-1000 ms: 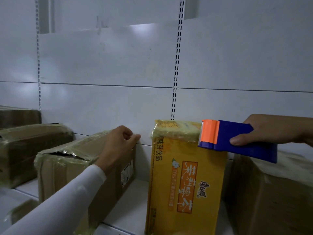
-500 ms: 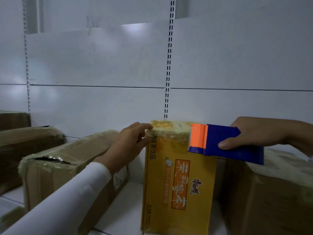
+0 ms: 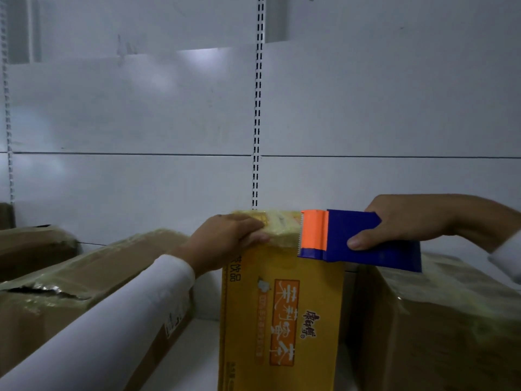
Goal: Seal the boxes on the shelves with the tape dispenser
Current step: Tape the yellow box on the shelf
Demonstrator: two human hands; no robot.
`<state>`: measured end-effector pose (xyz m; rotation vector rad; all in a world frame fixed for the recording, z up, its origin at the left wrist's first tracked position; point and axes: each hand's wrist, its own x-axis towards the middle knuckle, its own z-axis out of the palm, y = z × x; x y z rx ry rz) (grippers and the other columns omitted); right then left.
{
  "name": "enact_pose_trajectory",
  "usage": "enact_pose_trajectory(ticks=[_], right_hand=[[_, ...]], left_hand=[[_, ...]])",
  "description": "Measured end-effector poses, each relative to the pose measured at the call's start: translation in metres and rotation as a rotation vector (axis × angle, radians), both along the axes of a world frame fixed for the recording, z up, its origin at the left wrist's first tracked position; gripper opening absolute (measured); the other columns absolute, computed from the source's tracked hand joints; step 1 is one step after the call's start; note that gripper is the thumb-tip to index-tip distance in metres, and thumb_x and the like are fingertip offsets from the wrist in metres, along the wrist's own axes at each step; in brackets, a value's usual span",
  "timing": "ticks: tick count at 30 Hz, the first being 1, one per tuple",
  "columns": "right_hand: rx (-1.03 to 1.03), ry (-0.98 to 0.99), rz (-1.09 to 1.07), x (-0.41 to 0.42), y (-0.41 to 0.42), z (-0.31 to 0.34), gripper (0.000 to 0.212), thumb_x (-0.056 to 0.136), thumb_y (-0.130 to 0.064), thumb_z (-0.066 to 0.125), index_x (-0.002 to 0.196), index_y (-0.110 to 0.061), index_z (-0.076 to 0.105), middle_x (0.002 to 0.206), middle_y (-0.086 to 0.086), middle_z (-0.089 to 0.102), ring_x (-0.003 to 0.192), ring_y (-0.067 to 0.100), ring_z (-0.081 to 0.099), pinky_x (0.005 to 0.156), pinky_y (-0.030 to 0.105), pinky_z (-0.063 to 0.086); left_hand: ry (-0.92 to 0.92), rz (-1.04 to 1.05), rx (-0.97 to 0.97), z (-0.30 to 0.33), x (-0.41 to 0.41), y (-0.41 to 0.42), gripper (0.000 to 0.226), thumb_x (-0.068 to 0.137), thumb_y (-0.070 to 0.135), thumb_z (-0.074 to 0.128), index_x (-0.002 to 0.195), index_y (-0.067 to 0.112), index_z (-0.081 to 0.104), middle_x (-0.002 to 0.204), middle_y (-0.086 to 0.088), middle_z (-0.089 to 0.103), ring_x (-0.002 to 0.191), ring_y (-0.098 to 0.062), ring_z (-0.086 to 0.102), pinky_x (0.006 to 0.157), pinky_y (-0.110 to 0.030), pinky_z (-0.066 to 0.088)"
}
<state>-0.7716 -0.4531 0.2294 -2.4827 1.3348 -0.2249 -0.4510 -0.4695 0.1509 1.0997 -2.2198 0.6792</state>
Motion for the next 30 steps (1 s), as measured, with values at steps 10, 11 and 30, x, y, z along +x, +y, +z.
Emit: enact_pose_trajectory(ticks=[10,11,30], right_hand=[[-0.013,0.073,-0.036,-0.038,0.003,0.015,0.046,0.079,-0.056,0.063,0.092,-0.012,0.069,0.087,0.004,0.076,0.075,0.019,0.073,0.07,0.025,0.055],[-0.004,0.066,-0.062,-0.044,0.002,0.016,0.047,0.078,-0.056,0.063,0.095,-0.012,0.069,0.089,0.004,0.077,0.078,0.02,0.074,0.071,0.026,0.057],[0.029,-0.062,-0.195,-0.082,-0.001,-0.022,0.062,0.073,-0.06,0.065,0.098,-0.004,0.07,0.089,0.01,0.076,0.076,0.022,0.072,0.067,0.023,0.052]], left_hand=[[0.075,-0.057,-0.03,-0.004,0.045,0.007,0.068,0.094,0.062,0.025,0.114,0.013,0.068,0.108,-0.006,0.071,0.09,-0.024,0.069,0.077,-0.031,0.055],[0.068,-0.057,-0.026,-0.004,0.047,0.007,0.068,0.094,0.062,0.026,0.115,0.012,0.067,0.109,-0.007,0.07,0.092,-0.025,0.069,0.078,-0.031,0.055],[-0.169,0.093,-0.089,0.02,-0.087,-0.013,0.078,0.079,0.081,0.031,0.133,0.027,0.048,0.13,0.003,0.058,0.105,-0.021,0.061,0.08,-0.033,0.047]])
